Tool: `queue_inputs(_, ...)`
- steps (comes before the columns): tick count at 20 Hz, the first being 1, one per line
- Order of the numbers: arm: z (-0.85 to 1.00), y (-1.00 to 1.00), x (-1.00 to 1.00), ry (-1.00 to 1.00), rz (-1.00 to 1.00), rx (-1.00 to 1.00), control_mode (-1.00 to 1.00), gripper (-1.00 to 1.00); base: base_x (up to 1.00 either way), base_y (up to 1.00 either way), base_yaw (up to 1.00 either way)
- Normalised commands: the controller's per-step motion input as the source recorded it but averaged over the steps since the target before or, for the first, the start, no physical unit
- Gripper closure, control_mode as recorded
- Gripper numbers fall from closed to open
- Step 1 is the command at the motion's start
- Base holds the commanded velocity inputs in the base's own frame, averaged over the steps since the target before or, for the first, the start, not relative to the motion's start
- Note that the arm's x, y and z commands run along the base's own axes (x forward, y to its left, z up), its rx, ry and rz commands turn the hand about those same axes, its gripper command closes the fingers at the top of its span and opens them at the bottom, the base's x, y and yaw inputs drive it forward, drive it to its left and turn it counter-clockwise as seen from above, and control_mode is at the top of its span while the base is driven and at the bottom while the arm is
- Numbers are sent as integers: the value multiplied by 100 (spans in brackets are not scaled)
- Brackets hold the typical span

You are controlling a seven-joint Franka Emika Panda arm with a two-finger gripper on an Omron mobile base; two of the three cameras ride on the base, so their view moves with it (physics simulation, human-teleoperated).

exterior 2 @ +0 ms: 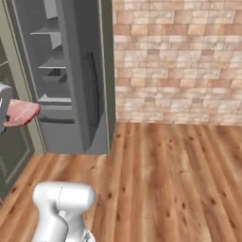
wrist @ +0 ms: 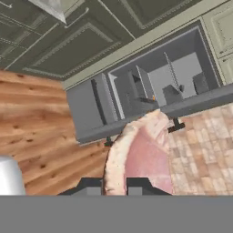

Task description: Transport the steak and lime to the fridge. Place the steak on the rack containing meat and place the lime on the rack containing the vegetable, ensuring meats and vegetables are on different racks.

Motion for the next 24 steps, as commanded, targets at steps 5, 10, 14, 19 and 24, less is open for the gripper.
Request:
queue_inputs(5, 0, 0, 0, 0, 0, 0, 100, 100, 95, 100, -25)
queue_inputs(10, 0, 0, 0, 0, 0, 0, 100, 100, 100, 100, -26)
queue_inputs(14, 0, 0, 0, 0, 0, 0, 100, 100, 96, 100, -18)
queue_inputs(19, 0, 0, 0, 0, 0, 0, 100, 100, 100, 36, -3)
queue_inputs(24, 0, 0, 0, 0, 0, 0, 100, 100, 100, 14, 0)
